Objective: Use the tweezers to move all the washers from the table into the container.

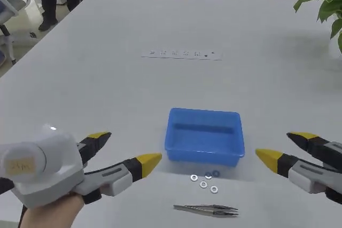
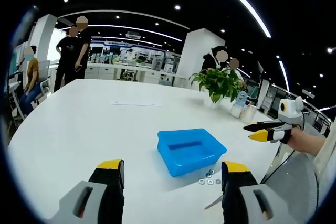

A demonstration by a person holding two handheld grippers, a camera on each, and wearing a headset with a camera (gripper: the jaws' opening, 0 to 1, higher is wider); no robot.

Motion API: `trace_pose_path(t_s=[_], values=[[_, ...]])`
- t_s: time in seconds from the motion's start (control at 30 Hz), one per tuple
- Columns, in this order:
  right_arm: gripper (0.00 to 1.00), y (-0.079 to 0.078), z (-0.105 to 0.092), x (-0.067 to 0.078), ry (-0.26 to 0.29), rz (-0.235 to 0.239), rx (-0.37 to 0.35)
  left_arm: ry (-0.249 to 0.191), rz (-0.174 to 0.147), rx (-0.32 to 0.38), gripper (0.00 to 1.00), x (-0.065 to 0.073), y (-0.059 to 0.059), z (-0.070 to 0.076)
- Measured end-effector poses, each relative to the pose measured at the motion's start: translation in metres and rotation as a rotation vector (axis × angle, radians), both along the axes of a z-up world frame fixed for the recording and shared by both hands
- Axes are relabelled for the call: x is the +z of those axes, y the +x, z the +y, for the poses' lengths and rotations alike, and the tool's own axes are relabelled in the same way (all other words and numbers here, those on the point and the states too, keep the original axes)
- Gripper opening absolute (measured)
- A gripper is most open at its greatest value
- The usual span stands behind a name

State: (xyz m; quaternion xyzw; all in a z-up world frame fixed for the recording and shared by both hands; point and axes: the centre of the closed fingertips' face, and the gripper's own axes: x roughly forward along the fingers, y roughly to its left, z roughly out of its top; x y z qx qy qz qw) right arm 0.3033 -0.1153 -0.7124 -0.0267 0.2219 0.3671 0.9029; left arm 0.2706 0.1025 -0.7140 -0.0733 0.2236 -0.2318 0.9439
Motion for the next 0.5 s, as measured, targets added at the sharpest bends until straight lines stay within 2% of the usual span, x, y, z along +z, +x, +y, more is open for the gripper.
trace_pose_path(t_s=[0.1,0.17,0.27,0.47,0.5], values=[[0.40,-0.006,0.008,-0.007,-0.006,0.030,0.036,0.008,0.041,-0.051,0.71,-0.011,-0.002,-0.011],[0.37,-0.008,0.011,-0.013,-0.009,0.051,0.059,0.012,0.079,-0.089,0.68,-0.020,-0.005,-0.018],[0.34,-0.014,0.019,-0.022,-0.046,0.077,0.104,0.060,0.124,-0.160,0.62,-0.033,-0.010,-0.026],[0.29,-0.023,0.029,-0.036,-0.101,0.112,0.177,0.069,0.188,-0.248,0.54,-0.047,-0.018,-0.040],[0.28,-0.026,0.031,-0.041,-0.118,0.127,0.199,0.074,0.206,-0.280,0.53,-0.052,-0.022,-0.043]])
